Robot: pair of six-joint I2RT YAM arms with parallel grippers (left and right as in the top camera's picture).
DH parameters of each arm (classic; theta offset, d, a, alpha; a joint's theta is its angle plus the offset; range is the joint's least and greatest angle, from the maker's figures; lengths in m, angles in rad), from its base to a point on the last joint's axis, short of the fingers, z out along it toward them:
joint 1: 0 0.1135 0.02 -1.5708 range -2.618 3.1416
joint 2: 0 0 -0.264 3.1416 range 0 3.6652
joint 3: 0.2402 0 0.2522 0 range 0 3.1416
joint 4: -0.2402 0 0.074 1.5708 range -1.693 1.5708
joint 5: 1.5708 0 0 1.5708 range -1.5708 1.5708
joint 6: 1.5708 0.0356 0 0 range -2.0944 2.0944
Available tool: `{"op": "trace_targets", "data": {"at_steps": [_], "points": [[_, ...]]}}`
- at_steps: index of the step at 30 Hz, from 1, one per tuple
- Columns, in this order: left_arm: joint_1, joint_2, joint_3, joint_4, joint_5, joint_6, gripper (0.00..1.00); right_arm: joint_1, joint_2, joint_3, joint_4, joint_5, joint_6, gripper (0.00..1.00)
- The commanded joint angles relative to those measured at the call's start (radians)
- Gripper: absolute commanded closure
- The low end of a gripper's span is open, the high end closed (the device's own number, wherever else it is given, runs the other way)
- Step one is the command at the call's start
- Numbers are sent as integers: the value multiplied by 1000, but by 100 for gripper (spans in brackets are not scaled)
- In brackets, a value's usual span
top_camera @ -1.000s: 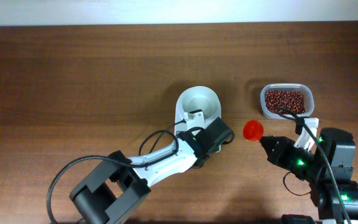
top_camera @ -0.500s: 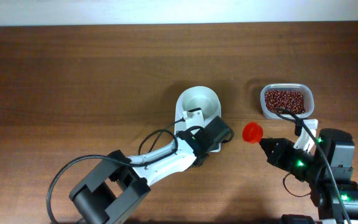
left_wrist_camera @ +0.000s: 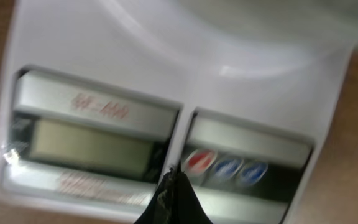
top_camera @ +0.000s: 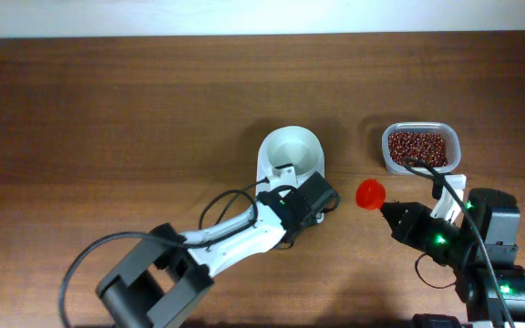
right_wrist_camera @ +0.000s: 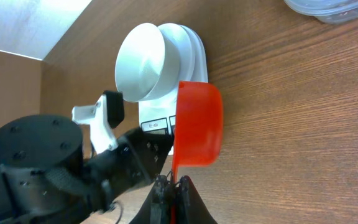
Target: Scoop and weigh 50g on scale
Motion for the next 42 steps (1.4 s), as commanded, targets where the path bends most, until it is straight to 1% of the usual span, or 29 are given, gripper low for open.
{"op": "trace_targets", "data": {"at_steps": [1, 3, 5, 7, 8, 9, 10, 11, 12, 13, 15, 16, 17, 18, 19, 20, 27, 29, 32, 36, 37, 38, 40, 42], "points": [[2, -172, -3, -114, 23, 21, 100, -7, -5, -2, 7, 5, -3, 96], [3, -275, -3, -192, 17, 21, 100, -7, -5, -2, 19, 5, -3, 96], [5, -364, -3, -241, -29, 24, 100, -7, -5, -2, 50, 5, -3, 96], [5, -447, -3, -278, -130, 24, 87, -7, -5, -2, 88, 5, -3, 96], [5, -482, -3, -291, -192, 24, 75, -7, -5, -2, 110, 5, -3, 96], [5, -505, -3, -299, -237, 24, 66, -7, -5, -2, 128, 5, -3, 96], [5, -525, -3, -303, -279, 24, 62, -7, -5, -2, 147, 5, -3, 96], [5, -542, -3, -304, -329, 24, 61, -7, -4, -2, 169, 5, -3, 96], [5, -551, -3, -304, -366, 24, 66, -7, -4, -2, 195, 5, -3, 96], [5, -557, -3, -302, -409, 24, 68, -7, -3, -2, 218, 5, -8, 96], [5, -557, -3, -300, -450, 24, 68, -7, 4, -2, 260, 5, -11, 96], [5, -556, -3, -300, -453, 24, 71, -7, 10, -2, 278, 5, -11, 96], [5, -556, -3, -299, -453, 24, 77, -7, 19, -2, 298, 5, -11, 96], [5, -556, -3, -298, -447, 24, 85, -7, 27, -2, 311, 5, -11, 96], [5, -556, -3, -298, -444, 23, 98, -7, 39, -2, 323, 5, -11, 96], [5, -555, -3, -298, -442, 23, 100, -7, 51, -2, 333, 5, -11, 96], [5, -507, -3, -294, -443, 8, 100, -7, 189, -2, 390, 4, -10, 96], [5, -491, -3, -294, -447, 8, 100, -7, 219, -2, 452, -8, -10, 96], [28, -492, 1, -286, -446, 8, 100, -7, 260, -2, 597, -31, -9, 96], [122, -518, 54, -306, -444, 19, 100, -7, 293, -2, 707, -30, -2, 96], [153, -530, 73, -310, -438, 46, 100, -7, 300, -2, 723, -31, -2, 96], [199, -548, 97, -310, -424, 102, 100, -7, 304, -2, 727, -31, -2, 96], [260, -572, 124, -319, -419, 161, 100, -7, 304, -2, 727, -31, -2, 96], [321, -606, 141, -326, -419, 192, 100, -7, 304, -2, 727, -31, -2, 96]]}}
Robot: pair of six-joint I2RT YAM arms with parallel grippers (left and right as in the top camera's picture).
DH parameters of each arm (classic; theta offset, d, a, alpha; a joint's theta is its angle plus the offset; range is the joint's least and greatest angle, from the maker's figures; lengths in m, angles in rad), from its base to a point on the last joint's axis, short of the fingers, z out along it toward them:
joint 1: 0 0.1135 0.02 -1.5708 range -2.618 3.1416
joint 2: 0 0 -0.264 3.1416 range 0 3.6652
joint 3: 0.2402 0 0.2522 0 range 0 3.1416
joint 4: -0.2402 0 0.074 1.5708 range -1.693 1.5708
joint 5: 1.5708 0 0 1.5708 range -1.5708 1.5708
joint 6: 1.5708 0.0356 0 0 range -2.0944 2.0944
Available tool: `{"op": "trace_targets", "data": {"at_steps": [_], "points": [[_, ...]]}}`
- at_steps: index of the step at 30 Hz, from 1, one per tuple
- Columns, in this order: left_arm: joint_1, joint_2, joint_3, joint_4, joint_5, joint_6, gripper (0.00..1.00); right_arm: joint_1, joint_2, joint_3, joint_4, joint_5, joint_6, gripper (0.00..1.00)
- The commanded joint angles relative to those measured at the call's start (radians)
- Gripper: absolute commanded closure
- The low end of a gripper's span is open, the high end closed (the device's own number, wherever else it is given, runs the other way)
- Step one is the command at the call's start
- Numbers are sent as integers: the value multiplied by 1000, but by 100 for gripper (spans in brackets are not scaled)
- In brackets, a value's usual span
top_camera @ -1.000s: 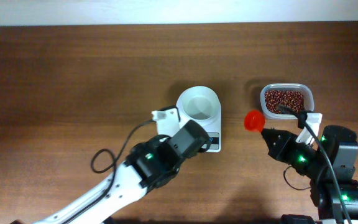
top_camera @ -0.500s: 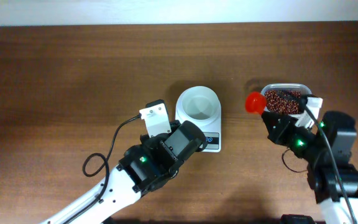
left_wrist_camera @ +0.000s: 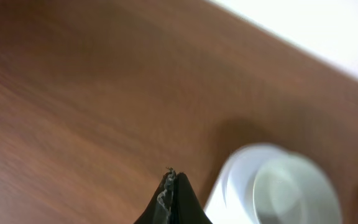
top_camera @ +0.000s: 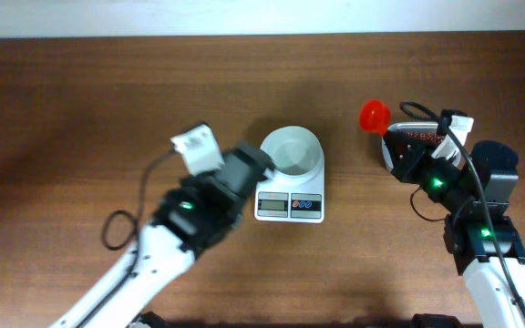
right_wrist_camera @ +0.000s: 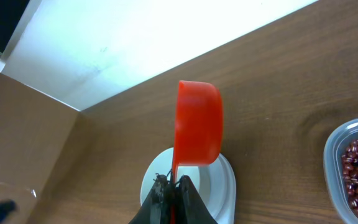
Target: Scoop and weigh 50g on scale
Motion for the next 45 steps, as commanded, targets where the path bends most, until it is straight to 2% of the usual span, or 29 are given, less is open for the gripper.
{"op": "trace_targets", "data": {"at_steps": [1, 6, 11, 13, 16, 19, 21, 25, 31, 36, 37, 39, 45], "points": [[111, -97, 58, -12, -7, 104, 100, -6, 2, 3, 7, -13, -3, 96], [208, -168, 58, -11, -8, 104, 100, -6, 2, 3, 7, -13, -3, 96], [236, -188, 58, -11, -2, 103, 100, -6, 3, 3, 8, -12, -4, 96], [236, -169, 58, -11, 74, 103, 100, -6, 5, 3, 8, -9, -4, 96], [222, -115, 58, -10, 262, 100, 100, -6, 7, 3, 3, -15, -4, 96], [172, -23, 58, -11, 417, 56, 100, -6, 7, 3, -3, -63, -4, 96], [124, 36, 58, -11, 458, 45, 100, -6, 7, 3, -15, -93, -4, 96], [12, 151, 58, -12, 461, -38, 100, -6, 7, 3, -119, -103, -4, 96], [-132, 231, 58, -10, 460, -164, 100, -6, 7, 3, -216, -103, -5, 96], [-188, 251, 58, 16, 458, -164, 99, -6, 7, 3, -215, -103, -13, 96], [-190, 251, 58, 31, 458, -164, 95, -6, 7, 3, -215, -99, -13, 96], [-190, 255, 58, 39, 457, -164, 100, -6, 7, 3, -215, -86, -13, 96], [-190, 333, 56, 66, 404, -164, 100, -6, 7, 3, -215, -84, -12, 96]]}}
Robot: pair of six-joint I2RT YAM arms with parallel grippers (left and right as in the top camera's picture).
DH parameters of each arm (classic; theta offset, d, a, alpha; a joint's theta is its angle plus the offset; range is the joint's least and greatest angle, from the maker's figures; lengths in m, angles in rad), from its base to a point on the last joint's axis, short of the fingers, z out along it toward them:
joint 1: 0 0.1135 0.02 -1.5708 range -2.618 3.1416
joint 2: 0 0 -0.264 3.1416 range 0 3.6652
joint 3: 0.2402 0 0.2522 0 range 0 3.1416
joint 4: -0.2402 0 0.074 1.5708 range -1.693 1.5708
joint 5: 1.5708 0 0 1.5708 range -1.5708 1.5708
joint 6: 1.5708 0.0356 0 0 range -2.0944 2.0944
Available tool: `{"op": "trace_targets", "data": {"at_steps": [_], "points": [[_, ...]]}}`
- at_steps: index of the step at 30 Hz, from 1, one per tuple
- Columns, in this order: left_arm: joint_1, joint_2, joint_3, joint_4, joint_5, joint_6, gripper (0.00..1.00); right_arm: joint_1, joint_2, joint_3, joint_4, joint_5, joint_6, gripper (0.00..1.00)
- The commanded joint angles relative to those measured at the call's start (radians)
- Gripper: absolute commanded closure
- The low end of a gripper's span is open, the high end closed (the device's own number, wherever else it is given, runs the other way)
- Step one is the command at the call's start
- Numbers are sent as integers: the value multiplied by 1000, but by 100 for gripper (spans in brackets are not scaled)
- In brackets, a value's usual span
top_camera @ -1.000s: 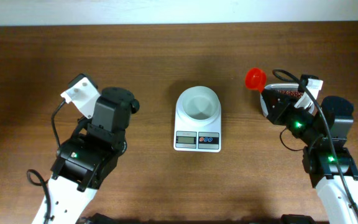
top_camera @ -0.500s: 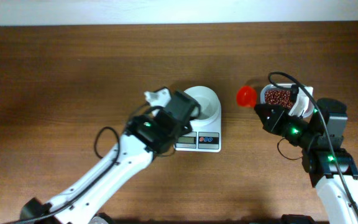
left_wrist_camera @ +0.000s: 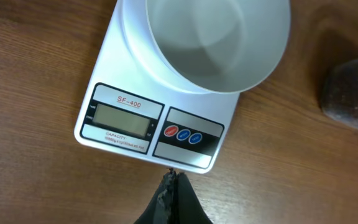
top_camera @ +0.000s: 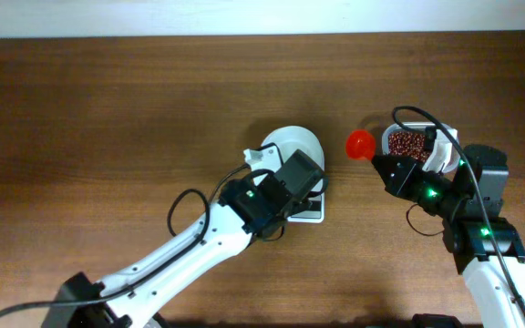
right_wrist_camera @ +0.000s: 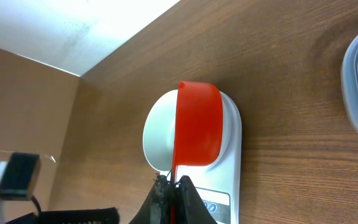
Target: Scoop and weigh 50g on scale
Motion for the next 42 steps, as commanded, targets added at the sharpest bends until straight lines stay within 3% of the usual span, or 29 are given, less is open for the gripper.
{"op": "trace_targets", "data": {"at_steps": [1, 12, 42], "points": [[-2, 82, 10, 32, -59, -12, 100, -6, 0, 4, -1, 6, -11, 96], [-37, 305, 10, 109, -64, -12, 100, -6, 0, 4, -1, 6, -11, 96], [-53, 359, 10, 207, -68, 0, 100, -6, 0, 4, -1, 31, -11, 96]]}}
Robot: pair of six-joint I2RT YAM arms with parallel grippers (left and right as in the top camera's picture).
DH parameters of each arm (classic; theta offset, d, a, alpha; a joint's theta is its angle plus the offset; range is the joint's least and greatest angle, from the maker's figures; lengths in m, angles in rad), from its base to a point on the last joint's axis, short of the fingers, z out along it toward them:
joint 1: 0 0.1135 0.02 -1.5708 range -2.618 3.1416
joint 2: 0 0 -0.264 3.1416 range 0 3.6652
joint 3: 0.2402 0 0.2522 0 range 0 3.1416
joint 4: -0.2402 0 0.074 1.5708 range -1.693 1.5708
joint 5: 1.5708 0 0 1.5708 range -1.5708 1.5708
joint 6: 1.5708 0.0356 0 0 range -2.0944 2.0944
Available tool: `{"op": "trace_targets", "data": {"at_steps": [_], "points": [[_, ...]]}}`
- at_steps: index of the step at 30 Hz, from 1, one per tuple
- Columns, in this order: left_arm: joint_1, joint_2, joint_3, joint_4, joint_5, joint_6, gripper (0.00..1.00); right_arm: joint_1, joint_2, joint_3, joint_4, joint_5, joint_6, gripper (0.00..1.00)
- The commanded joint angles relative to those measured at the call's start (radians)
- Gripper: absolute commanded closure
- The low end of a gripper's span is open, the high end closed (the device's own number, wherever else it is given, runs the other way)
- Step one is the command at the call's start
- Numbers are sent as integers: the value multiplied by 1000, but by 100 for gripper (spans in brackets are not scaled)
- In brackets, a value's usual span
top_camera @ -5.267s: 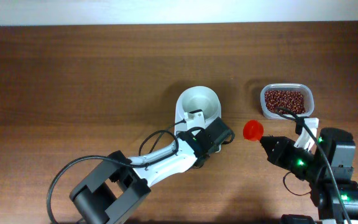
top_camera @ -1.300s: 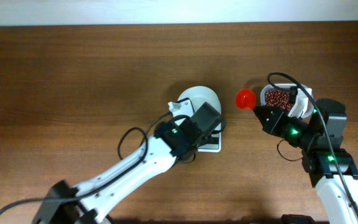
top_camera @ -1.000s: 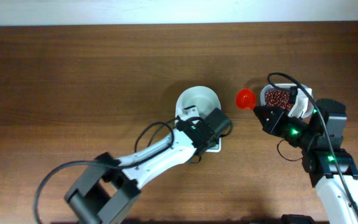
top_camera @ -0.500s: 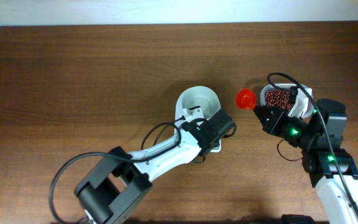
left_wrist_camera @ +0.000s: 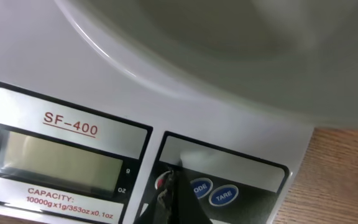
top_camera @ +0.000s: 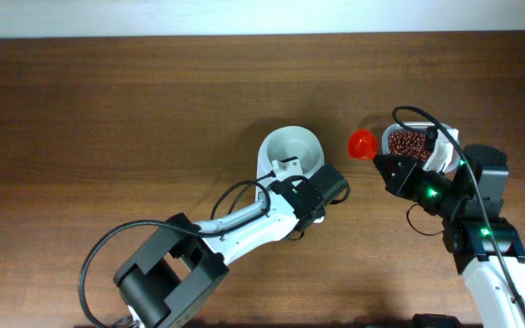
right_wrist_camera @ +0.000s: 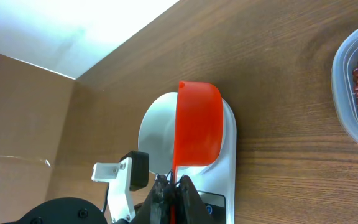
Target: Scoop and weigh 50g on scale
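A white scale (left_wrist_camera: pixel 241 143) carries a white bowl (top_camera: pixel 292 148); its display (left_wrist_camera: pixel 61 163) is blank. My left gripper (left_wrist_camera: pixel 170 179) is shut, its tip at the red button on the left of the scale's button panel, beside the two blue buttons (left_wrist_camera: pixel 211 191). My right gripper (right_wrist_camera: pixel 171 182) is shut on the handle of a red scoop (top_camera: pixel 364 143), held in the air between the bowl and the clear tub of red beans (top_camera: pixel 417 144). No beans show in the scoop or the bowl.
The brown wooden table (top_camera: pixel 108 109) reaches a pale wall at the back. The left arm (top_camera: pixel 235 232) lies across the table in front of the scale, covering its panel in the overhead view. Black cables trail by both arms.
My left gripper was above the scale with the whole scale in its view; now it is down close, its shut tip at the red button. The right arm and scoop have barely moved.
First my left gripper's tip was at the scale's buttons and the scoop hung low in front of the tub. Then the left arm stood left of the scale, the scoop by the tub. Then the left gripper hovered over the panel, and now is at the red button.
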Motion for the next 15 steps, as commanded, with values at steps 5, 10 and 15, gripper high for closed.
{"op": "trace_targets", "data": {"at_steps": [5, 10, 15], "points": [[-4, 13, 10, 0, -12, 3, 100, -6, 0, 4, 0, 9, -10, 96], [-4, 19, 10, 0, -12, 3, 100, -6, 0, 4, 0, 9, -10, 96], [-4, 32, 10, 0, -11, 2, 100, -6, 0, 4, 0, 9, -10, 96]]}}
